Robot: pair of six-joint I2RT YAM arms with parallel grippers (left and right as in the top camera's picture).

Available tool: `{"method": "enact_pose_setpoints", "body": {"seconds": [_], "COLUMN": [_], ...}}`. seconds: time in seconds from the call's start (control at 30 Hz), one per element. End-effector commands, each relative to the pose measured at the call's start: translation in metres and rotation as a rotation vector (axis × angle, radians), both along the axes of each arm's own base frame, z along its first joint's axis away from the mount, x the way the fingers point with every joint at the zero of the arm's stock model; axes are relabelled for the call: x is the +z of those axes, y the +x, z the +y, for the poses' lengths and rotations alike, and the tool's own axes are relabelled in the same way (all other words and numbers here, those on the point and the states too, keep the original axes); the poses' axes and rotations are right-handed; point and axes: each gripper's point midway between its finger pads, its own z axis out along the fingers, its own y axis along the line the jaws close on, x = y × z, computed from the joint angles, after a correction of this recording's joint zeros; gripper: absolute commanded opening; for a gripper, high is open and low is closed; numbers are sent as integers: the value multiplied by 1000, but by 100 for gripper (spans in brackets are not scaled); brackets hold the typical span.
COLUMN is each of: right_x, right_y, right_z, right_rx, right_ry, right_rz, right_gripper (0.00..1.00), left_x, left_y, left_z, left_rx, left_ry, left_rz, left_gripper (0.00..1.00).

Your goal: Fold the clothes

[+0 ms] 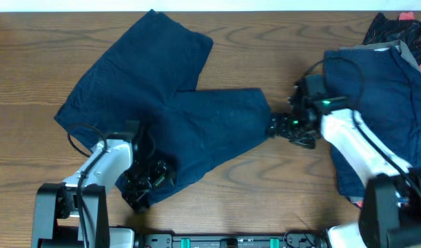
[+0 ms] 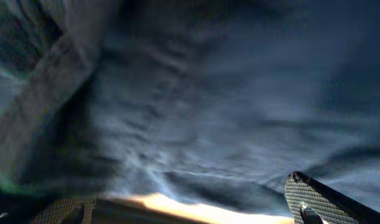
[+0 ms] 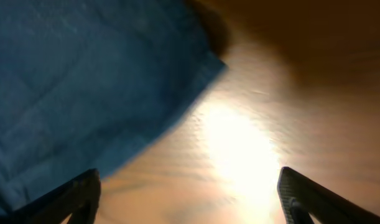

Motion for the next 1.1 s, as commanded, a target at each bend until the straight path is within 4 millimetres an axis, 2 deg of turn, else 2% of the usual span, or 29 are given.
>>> {"method": "enact_pose_setpoints", "body": {"seconds": [0.0, 0.1, 0.13, 0.23, 0.27, 0.37, 0.4, 0.47, 0.57, 0.6, 0.77, 0.83, 0.93, 0.97, 1.03, 1.07], "right_x": [-14, -30, -36, -56, -62, -74, -75, -74, -65, -60, -28, -15, -1, 3, 5, 5], "right_y": [7, 20, 23, 29, 30, 31, 32, 37, 45, 47, 44, 36, 31, 31, 29, 28], "right_z": [18, 26, 28, 28, 27, 21, 17, 6, -10, -16, -58, -73, -80, -79, -78, -77], "right_rx": [-30, -83, -102, -151, -167, -201, -222, -248, -292, -306, -384, -415, -404, -388, -375, -374], "right_ry": [30, 24, 18, -17, -28, -47, -57, -74, -70, -72, -135, -177, -202, -201, -203, -204], "right_rz": [19, 8, 6, 12, 20, 41, 39, 25, 4, -3, -38, -42, -62, -72, -74, -68], "right_gripper": [77, 53, 49, 47, 41, 11, 1, 1, 1, 1, 1, 1, 1, 1, 1, 1], "left_x": [-9, -15, -17, -20, -21, -24, -26, -29, -31, -32, -27, -21, -12, -10, -7, -6], "left_y": [-10, -5, -1, 9, 12, 19, 21, 28, 44, 54, 92, 103, 118, 120, 115, 110], "left_z": [1, 1, 1, 3, 4, 10, 15, 24, 30, 28, 25, 25, 22, 19, 9, 4], "left_rx": [46, 61, 68, 68, 68, 59, 53, 42, 28, 19, -23, -49, -72, -78, -94, -92], "left_ry": [22, 25, 31, 44, 46, 84, 113, 165, 195, 186, 168, 163, 153, 134, 68, 42], "left_rz": [26, -3, -19, -66, -76, -110, -125, -156, -228, -273, -426, -463, -508, -513, -497, -475], "left_gripper": [98, 98, 98, 98, 98, 99, 95, 77, 57, 54, 50, 50, 50, 54, 75, 81]}}
